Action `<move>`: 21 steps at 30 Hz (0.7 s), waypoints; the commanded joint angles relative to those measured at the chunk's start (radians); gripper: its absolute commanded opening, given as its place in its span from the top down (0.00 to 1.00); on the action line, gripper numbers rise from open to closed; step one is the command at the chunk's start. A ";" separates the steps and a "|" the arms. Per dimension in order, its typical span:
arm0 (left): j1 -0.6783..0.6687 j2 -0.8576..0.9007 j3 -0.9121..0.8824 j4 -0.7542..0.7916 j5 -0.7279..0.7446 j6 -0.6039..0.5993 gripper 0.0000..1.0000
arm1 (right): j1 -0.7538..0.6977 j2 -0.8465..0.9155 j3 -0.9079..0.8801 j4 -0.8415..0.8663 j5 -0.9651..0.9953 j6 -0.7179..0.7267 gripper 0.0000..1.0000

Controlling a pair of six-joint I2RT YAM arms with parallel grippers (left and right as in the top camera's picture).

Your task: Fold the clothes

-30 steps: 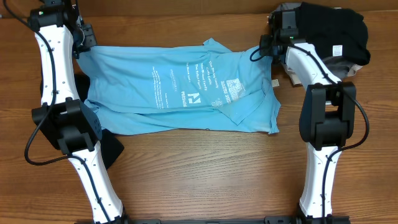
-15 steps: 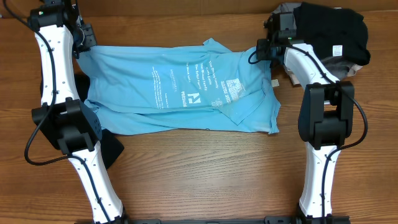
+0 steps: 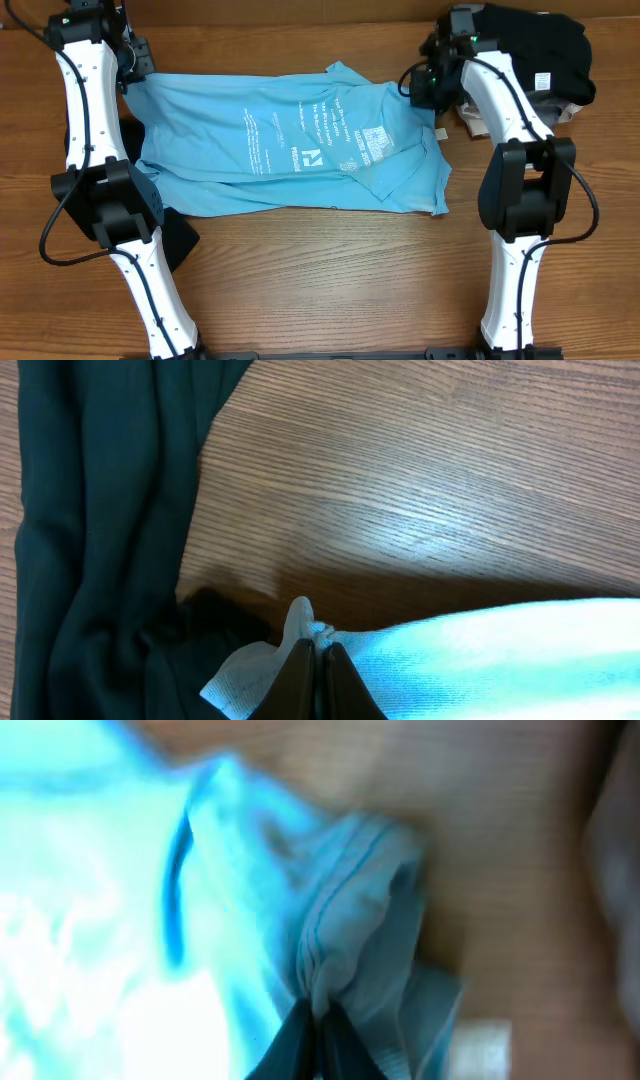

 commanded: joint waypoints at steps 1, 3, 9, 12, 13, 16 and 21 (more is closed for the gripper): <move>0.000 -0.008 0.005 0.005 -0.013 -0.008 0.96 | 0.066 -0.039 0.011 -0.092 -0.051 0.003 0.96; 0.000 -0.008 0.005 0.005 -0.013 -0.007 0.96 | 0.113 -0.039 -0.019 -0.148 -0.051 0.003 0.96; 0.000 -0.008 0.005 0.005 -0.013 -0.007 0.96 | 0.267 -0.039 -0.094 -0.215 -0.054 0.002 0.96; 0.000 -0.008 0.005 0.005 -0.013 -0.007 0.96 | 0.327 -0.039 -0.095 -0.250 -0.042 -0.034 0.88; 0.000 -0.008 0.005 0.008 -0.013 -0.007 0.96 | 0.336 -0.044 -0.091 -0.261 -0.017 -0.034 0.80; 0.000 -0.008 0.005 0.013 -0.013 -0.007 0.96 | 0.332 -0.056 -0.052 -0.285 0.048 -0.034 0.59; 0.000 -0.008 0.005 0.018 -0.013 -0.007 0.96 | 0.257 -0.088 0.036 -0.253 0.051 -0.002 0.38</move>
